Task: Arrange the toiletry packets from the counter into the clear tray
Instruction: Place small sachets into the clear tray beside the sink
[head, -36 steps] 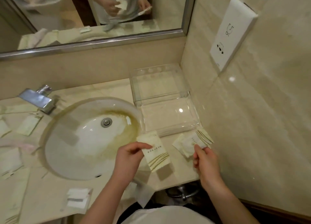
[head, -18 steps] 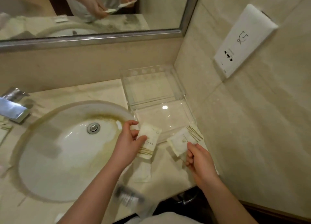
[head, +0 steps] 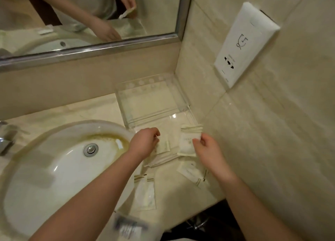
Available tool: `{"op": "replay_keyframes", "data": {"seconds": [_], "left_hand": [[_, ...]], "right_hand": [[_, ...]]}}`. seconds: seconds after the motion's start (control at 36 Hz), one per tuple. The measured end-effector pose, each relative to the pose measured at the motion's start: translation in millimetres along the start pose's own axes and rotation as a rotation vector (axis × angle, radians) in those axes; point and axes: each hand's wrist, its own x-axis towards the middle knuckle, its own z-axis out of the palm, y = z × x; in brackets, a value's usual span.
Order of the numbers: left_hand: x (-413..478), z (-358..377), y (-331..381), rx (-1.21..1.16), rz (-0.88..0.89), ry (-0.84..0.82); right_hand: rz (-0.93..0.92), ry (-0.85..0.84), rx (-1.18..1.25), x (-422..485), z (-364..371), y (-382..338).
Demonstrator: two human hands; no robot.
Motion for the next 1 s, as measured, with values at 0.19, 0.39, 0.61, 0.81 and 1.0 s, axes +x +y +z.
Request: {"op": "replay_keyframes", "data": {"seconds": [0.19, 0.39, 0.61, 0.81, 1.0], "left_hand": [[-10, 19, -6, 0.225, 0.096, 0.146], [-58, 50, 0, 0.265, 0.163, 0.223], [-68, 59, 0, 0.251, 0.137, 0.064], [-67, 56, 2, 0.215, 0.133, 0.025], [-78, 41, 1, -0.118, 0.157, 0.132]], "right_hand": [[-0.202, -0.229, -0.62, 77, 6, -30], [-0.262, -0.568, -1.089, 107, 31, -35], [-0.456, -0.372, -1.136, 111, 47, -12], [-0.426, -0.209, -0.984, 99, 49, 10], [-0.377, -0.159, -0.765, 82, 43, 22]]}}
